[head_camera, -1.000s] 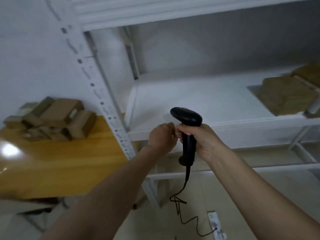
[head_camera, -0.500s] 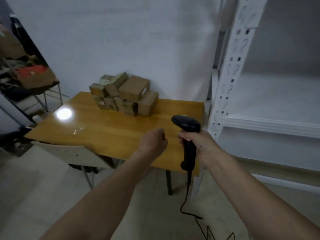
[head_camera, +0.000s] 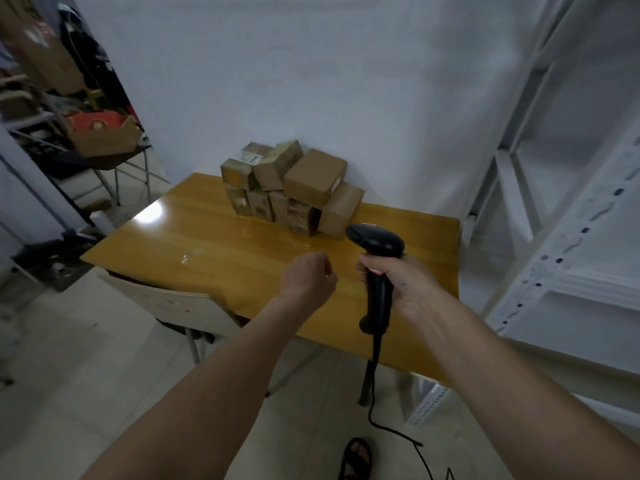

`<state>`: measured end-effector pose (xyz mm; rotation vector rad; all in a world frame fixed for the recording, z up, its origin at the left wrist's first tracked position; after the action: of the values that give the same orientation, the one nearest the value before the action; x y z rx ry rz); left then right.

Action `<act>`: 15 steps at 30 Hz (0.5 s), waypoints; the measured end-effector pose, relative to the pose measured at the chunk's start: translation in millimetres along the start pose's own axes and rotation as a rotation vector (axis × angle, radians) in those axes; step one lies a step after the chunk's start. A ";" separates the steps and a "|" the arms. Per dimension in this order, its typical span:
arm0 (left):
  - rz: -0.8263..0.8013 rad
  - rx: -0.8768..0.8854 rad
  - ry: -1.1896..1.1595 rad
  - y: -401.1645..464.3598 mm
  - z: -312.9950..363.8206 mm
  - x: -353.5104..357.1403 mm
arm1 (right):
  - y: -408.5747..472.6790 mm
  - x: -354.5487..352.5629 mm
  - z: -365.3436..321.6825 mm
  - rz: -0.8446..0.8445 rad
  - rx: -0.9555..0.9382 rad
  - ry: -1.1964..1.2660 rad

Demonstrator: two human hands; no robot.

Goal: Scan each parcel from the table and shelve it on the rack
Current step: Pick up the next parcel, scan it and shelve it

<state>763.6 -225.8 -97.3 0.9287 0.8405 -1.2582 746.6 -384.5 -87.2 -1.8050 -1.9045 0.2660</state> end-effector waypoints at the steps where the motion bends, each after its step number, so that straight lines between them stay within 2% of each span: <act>1: 0.003 -0.004 0.008 8.0 -6.0 -1.0 | 9.9 6.6 -1.7 -0.009 0.007 0.007; 15: -0.100 -0.123 0.054 164.7 -65.0 9.2 | 159.4 64.6 -53.3 -0.041 0.104 0.009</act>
<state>927.0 -159.0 -113.8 0.8329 1.0062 -1.2569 912.2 -315.5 -101.8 -1.6955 -1.8836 0.3357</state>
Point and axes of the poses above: each hand's wrist, its own y-axis towards the middle knuckle, its own x-axis out of the palm, z = x × y, the point moved 7 cm from there along y, towards the middle knuckle, and after that the axes turned 4 degrees about x, right-handed, at the moved point
